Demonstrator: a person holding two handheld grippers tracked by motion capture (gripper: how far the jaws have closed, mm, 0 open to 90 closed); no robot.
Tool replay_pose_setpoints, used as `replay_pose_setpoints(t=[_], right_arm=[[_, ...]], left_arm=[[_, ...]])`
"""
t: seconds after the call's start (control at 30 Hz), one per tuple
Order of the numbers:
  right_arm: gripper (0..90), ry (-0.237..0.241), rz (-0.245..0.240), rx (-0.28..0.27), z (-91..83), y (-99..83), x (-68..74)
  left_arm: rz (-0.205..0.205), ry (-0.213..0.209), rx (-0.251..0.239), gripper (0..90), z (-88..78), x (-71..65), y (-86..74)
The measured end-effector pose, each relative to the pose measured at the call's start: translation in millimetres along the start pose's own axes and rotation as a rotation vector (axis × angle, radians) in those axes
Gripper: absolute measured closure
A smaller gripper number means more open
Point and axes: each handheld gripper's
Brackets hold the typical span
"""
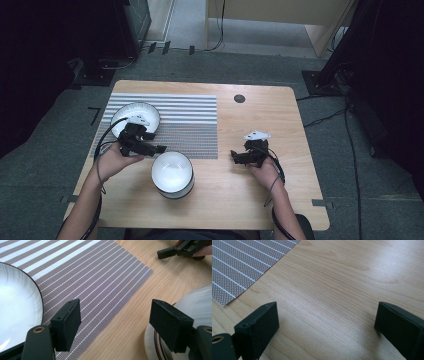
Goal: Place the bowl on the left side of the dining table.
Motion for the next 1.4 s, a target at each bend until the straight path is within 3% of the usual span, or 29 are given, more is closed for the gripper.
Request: replay_pose_setpoints(t=[0.9,1.4], right_arm=[[4.6,-0.002,0.003,0.001,0.1,0.2,0.4],[4.6,-0.002,0.003,0.002,0.1,0.2,0.4]], left_arm=[[-0.008,-0.005,-0.016,24.9,-16.7,-8.9,4.6],[-0.003,-0.034,-0.036,24.8,-26.1,-15.7,7.5]])
Point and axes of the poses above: each handheld gripper's, and its own axes: z roughly forward along the jaws, y roughly out of its top, x roughly to its left, and after that the axes turned 12 degrees about -z, right-handed
